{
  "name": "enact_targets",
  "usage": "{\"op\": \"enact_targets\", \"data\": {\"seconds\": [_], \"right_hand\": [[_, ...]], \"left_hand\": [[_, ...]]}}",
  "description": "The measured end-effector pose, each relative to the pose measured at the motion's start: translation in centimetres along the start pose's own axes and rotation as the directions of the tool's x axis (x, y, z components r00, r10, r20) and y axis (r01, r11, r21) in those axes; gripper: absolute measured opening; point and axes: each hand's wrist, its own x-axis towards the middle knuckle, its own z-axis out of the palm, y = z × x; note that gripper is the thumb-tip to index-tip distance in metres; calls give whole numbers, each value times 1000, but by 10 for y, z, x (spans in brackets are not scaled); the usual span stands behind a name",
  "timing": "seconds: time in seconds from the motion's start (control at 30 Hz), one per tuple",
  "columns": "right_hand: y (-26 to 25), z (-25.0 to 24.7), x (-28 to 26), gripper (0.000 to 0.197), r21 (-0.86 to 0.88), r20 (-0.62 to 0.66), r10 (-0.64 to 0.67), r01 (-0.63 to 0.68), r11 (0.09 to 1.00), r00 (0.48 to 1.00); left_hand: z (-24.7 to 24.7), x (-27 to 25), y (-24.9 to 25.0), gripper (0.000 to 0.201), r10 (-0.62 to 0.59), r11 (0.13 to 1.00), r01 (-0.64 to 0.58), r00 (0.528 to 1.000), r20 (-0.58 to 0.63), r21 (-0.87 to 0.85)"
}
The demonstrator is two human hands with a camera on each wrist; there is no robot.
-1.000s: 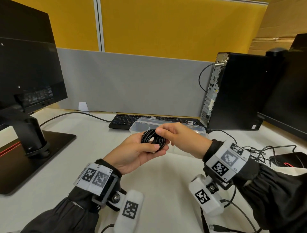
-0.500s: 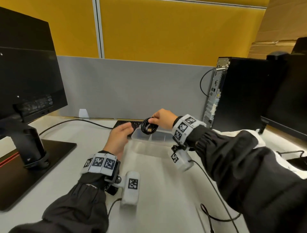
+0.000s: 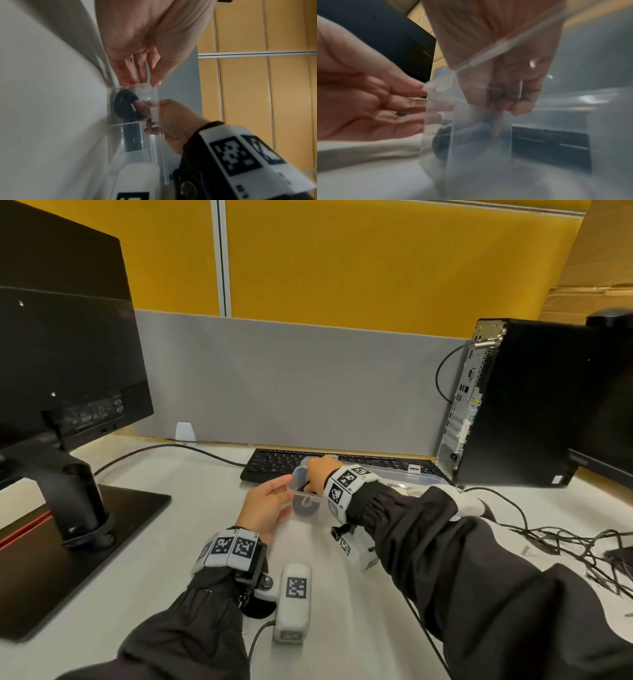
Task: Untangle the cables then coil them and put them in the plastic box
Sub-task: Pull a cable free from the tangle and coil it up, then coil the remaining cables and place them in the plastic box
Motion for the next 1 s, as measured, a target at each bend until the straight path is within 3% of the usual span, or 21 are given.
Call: {"op": "enact_targets", "data": {"seconds": [0.1, 0.23, 0.4, 0.53, 0.67, 0.73, 0.83, 0.9, 1.0], "right_hand": [[3, 0, -4, 29, -30, -31, -40, 39, 999, 999], [3, -2, 2, 34, -127, 44, -47, 52, 991, 998], [5, 1, 3, 27, -89, 60, -43, 48, 995, 997], [17, -18, -20, 25, 112, -57, -128, 133, 985, 990], [44, -57, -81, 25, 264, -184, -164, 210, 941, 969], [60, -64, -122, 25, 235, -87, -232, 246, 940, 969], [79, -51, -184, 32, 193, 218, -277, 237, 952, 936], [91, -32, -218, 39, 169, 370, -259, 209, 963, 892], [112, 0, -252, 50, 122, 477, -169, 126, 985, 862]], "left_hand": [[2, 0, -2, 36, -9, 1000, 8, 1000, -16, -27], [-1, 3, -4, 38, -36, 999, 35, 999, -24, -42], [-2, 5, -6, 41, -57, 996, 56, 998, -20, -65], [0, 2, -6, 38, -46, 992, 44, 999, -14, -115], [-1, 0, -8, 35, -44, 990, 39, 998, -34, -139], [-2, 0, -7, 32, -37, 996, 31, 998, -58, -85], [-2, 0, 2, 30, 70, 989, -52, 989, -131, 135], [2, -5, 13, 33, 173, 946, -130, 977, -123, 298], [17, -25, 32, 31, 343, 836, -294, 939, -23, 463]]}}
